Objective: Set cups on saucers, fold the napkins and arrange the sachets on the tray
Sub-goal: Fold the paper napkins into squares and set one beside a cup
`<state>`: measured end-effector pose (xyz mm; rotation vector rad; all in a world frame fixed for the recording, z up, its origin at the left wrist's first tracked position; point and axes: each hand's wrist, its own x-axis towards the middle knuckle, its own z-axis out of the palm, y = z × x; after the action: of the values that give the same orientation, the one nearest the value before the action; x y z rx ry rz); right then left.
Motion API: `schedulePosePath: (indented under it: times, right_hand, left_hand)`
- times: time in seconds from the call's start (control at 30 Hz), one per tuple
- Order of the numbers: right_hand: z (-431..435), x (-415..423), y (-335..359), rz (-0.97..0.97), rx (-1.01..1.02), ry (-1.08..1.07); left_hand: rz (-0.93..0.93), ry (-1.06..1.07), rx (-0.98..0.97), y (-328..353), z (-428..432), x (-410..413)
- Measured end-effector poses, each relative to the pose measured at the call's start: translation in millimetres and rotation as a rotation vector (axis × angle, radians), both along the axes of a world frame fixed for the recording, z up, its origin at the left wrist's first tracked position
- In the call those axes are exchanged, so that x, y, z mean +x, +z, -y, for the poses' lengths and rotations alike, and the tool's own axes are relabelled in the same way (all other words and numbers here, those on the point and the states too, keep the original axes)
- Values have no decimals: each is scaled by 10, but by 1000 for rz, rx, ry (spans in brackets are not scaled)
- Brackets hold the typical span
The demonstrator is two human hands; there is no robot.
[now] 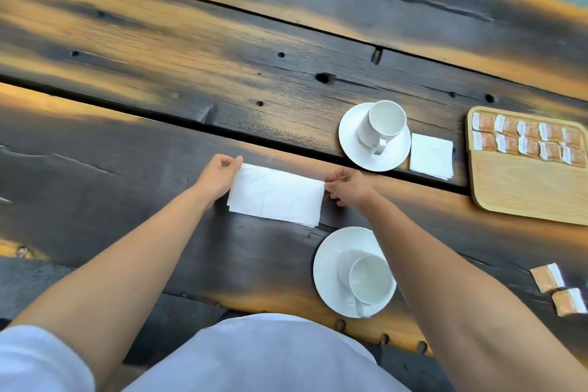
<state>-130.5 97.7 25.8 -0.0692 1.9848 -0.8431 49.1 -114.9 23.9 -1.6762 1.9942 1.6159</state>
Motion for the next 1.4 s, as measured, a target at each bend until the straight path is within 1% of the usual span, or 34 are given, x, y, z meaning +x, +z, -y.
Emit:
schedulePosePath:
  times: [0.07, 0.13, 0.2, 0.27, 0.37, 0.5, 0.57, 0.67, 0.77, 0.9, 0.97, 1.03, 1.1, 1.17, 1.23, 1.33, 1.4]
  right_hand:
    - [28, 56, -99, 23, 22, -41]
    - [53, 99, -182, -13, 50, -43]
    - [80, 134, -226, -49, 63, -28]
    - [109, 149, -250, -102, 81, 8]
    - [134, 162, -275, -238, 139, 107]
    - [110, 248, -276, -388, 267, 246]
    - [101, 293, -275, -421, 296, 272]
    - [123, 340, -276, -456, 304, 275]
    - [161, 382, -231, -460, 275, 256]
    - [206, 401, -161, -321, 197, 127]
    - [235, 407, -115, -202, 186, -2]
    - [264, 428, -44, -8, 137, -175]
    - [306, 439, 48, 155, 80, -281]
    - [379, 443, 147, 248, 3, -326]
    - [486, 452, 242, 332, -83, -351]
    - [705, 503, 335, 418, -164, -351]
    - [853, 571, 349, 430, -175, -316]
  left_hand:
    - [87, 75, -52, -91, -21, 3]
    - [157, 111, -136, -134, -32, 19]
    - [168, 91, -112, -163, -53, 29]
    - [166, 55, -62, -190, -73, 31]
    - [200, -28, -98, -198, -94, 24]
    - [295, -200, -321, -249, -217, 72]
    - [301, -208, -363, -279, -291, 105]
    - [271, -192, -369, -275, -343, 138]
    - [217, -288, -472, -226, -424, 189]
    - [111, -593, -541, -236, -694, 322]
    - [155, -750, -596, -276, -839, 398]
    - [238, -843, -639, -314, -949, 448]
    - [302, -902, -681, -349, -1005, 472]
    - [341, -947, -717, -367, -1025, 499]
    - [325, -958, -748, -360, -1040, 535]
    - [304, -988, -797, -358, -1042, 573]
    - [304, -973, -805, -369, -1061, 584]
